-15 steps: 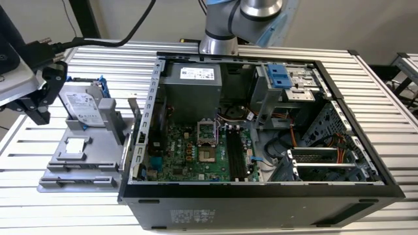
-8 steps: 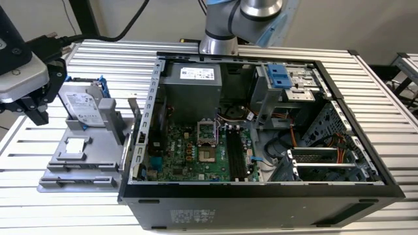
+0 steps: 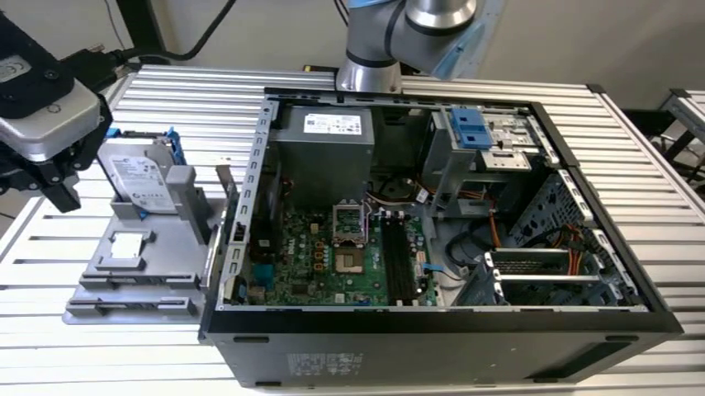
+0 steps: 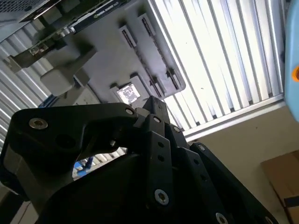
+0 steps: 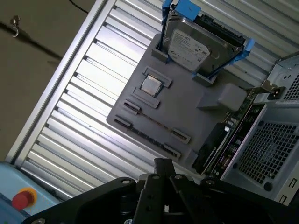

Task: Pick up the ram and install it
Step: 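Pick up the ram and move it above insertion slot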

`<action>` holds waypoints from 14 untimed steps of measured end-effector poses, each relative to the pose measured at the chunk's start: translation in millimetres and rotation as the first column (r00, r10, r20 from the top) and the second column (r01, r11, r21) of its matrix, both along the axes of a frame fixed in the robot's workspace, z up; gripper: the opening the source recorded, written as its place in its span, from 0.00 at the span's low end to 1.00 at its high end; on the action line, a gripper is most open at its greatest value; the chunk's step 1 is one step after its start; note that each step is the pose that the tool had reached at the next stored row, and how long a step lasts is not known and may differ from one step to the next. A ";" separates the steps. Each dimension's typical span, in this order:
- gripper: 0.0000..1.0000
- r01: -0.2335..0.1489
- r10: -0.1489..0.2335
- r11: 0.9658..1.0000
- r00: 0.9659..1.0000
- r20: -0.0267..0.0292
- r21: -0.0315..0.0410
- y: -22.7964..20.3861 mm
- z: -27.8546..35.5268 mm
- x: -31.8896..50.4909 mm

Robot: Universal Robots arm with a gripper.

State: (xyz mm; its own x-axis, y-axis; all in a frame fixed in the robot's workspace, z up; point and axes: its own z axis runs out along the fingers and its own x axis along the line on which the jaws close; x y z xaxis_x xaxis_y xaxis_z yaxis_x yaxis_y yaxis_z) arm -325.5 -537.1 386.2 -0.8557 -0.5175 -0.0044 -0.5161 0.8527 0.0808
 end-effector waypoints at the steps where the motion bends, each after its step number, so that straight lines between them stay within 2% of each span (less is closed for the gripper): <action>1: 0.00 -0.017 0.017 1.000 1.000 0.000 0.000 0.0 0.0 0.0; 5: 0.00 -0.089 0.089 0.996 0.996 0.003 0.000 0.0 0.0 0.0; 8: 0.00 -0.145 0.145 0.989 0.989 0.005 -0.001 0.0 0.0 0.0; 11: 0.00 -0.198 0.198 0.980 0.980 0.009 -0.002 0.0 0.0 0.0; 14: 0.00 -0.251 0.251 0.968 0.968 0.011 -0.004 0.0 0.0 0.0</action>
